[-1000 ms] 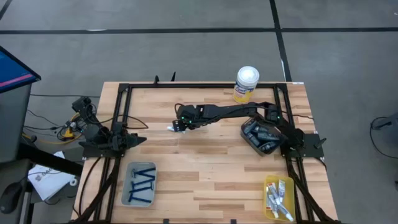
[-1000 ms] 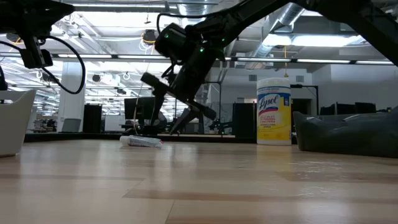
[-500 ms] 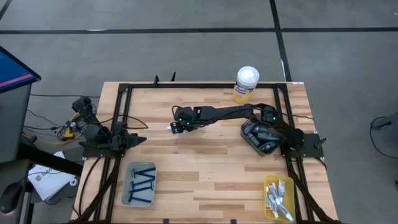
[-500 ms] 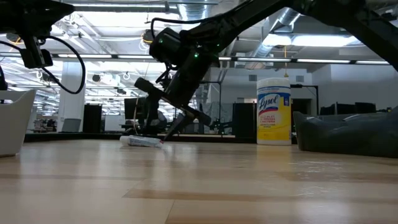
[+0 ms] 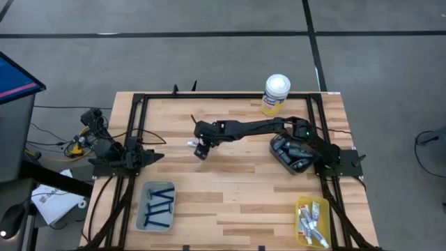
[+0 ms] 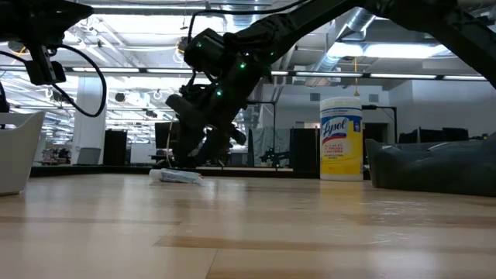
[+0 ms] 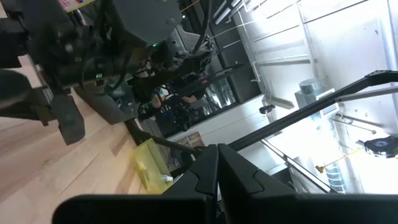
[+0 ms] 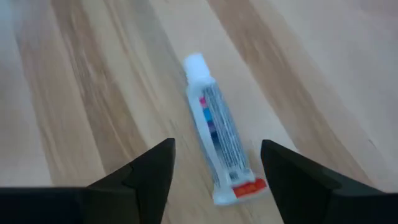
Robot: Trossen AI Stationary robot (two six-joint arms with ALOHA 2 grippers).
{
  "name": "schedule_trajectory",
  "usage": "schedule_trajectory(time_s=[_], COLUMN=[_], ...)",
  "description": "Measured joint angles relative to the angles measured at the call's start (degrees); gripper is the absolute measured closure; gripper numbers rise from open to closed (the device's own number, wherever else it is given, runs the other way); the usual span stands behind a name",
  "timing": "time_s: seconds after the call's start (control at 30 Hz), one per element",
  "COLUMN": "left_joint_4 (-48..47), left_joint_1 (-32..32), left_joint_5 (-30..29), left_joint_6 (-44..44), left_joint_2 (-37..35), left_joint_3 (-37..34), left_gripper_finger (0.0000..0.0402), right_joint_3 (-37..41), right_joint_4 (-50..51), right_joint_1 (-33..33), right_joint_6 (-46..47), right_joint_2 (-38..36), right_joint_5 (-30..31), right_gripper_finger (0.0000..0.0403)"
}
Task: Pick & Place Travel size toiletries
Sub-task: Put the white toothpaste tube into the yellow bin
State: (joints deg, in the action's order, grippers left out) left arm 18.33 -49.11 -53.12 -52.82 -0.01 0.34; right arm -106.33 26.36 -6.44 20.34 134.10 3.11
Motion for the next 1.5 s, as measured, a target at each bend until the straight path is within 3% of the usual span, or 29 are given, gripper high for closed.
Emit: schedule_trajectory(time_s=[0.3, 0.93, 1.07, 1.5], left_joint_4=[0.11, 0.20, 0.20, 0.20], left_joint_1=[-0.01, -0.01, -0.01, -0.01], left_joint_5=[0.00, 0.00, 0.00, 0.00], left_joint_6=[0.00, 0.00, 0.02, 0.00], left_joint_2=[0.00, 0.00, 0.00, 0.00], left_joint_3=[0.00, 0.00, 0.00, 0.00], left_gripper_finger=[0.0401, 0.0401, 0.0401, 0.0401], right_joint_3=[0.01, 5.96, 6.04, 6.15], right_joint_4=[1.49, -0.09, 0.12, 0.40], right_joint_1=[0.17, 0.26, 0.33, 0.57], right_joint_6=[-12.29, -15.78, -15.78, -15.81], right_joint_2=[0.08, 0.00, -0.02, 0.07], right_joint_5=[4.00, 4.44, 4.34, 2.85], right_gripper_finger=[0.0118, 0.0121, 0.0149, 0.0303])
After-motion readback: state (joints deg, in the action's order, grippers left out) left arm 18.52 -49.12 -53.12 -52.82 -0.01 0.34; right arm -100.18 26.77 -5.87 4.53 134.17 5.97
